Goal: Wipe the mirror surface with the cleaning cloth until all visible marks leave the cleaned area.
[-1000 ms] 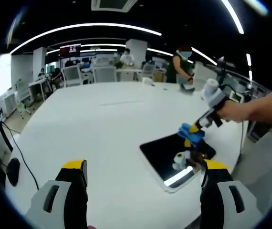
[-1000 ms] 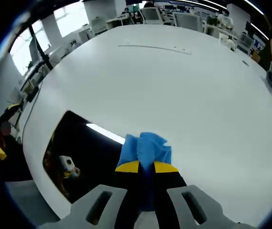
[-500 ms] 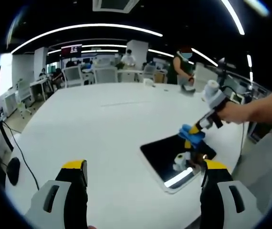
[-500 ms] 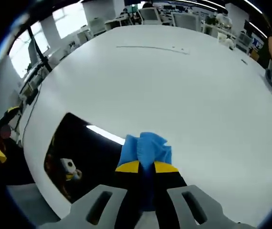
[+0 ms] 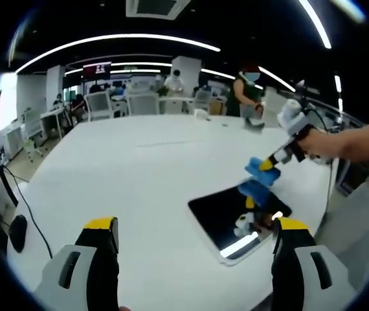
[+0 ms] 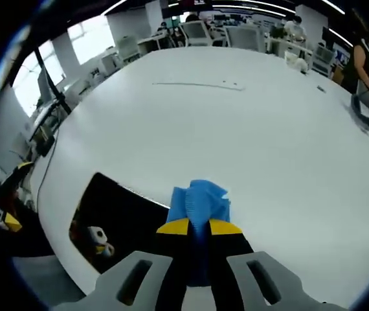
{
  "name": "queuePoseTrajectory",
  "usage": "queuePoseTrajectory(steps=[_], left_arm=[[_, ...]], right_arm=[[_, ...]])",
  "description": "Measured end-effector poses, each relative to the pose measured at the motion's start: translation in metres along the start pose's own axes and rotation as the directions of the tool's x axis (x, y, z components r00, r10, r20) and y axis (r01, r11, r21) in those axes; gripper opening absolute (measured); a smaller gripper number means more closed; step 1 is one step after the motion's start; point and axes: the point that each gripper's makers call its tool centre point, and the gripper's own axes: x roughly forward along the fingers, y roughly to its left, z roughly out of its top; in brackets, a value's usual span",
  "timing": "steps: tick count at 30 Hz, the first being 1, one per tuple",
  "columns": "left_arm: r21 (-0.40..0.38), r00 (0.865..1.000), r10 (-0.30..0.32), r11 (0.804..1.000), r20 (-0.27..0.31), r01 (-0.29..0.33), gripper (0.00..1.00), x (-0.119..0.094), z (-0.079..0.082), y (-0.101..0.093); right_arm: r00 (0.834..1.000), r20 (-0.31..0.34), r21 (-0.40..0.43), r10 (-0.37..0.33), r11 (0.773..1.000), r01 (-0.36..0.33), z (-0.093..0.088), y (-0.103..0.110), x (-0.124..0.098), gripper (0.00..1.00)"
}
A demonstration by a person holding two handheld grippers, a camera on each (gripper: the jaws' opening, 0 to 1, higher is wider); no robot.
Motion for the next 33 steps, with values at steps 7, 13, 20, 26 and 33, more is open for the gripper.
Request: queuePoseTrajectory(steps=[7, 13, 20, 26, 33], left_arm=[[0.001, 1.000, -0.003, 1.000, 0.000, 0.003, 1.00, 0.001, -0.001, -0.003], [-0.003, 1.000, -0.002, 1.000, 0.004, 0.002, 1.00, 0.002, -0.002, -0.004], [-0.005, 1.000, -0.002, 1.000, 0.005, 0.002, 1.00, 0.006, -0.001, -0.008], [-0.007, 1.000, 0.002, 1.000, 0.007, -0.002, 1.00, 0.005, -0.001, -0.009], [-0.013, 1.000, 0.016, 1.000, 0.010, -0.016, 1.00, 0.003, -0.001, -0.008]], right_arm=[[1.000, 0.002, 0.023, -0.023, 0.999, 0.023, -0.005, -0.022, -0.014, 0.04], [0.999, -0.004, 0.047, -0.045, 0.998, 0.045, -0.013, -0.044, -0.023, 0.04], [0.997, -0.036, 0.065, -0.062, 0.996, 0.064, -0.033, -0.062, -0.016, 0.04], [0.996, -0.062, 0.096, -0.071, 0.992, 0.076, -0.053, -0.076, -0.005, 0.05], [0.994, -0.074, 0.077, -0.081, 0.993, 0.087, -0.065, -0.079, 0.007, 0.06]])
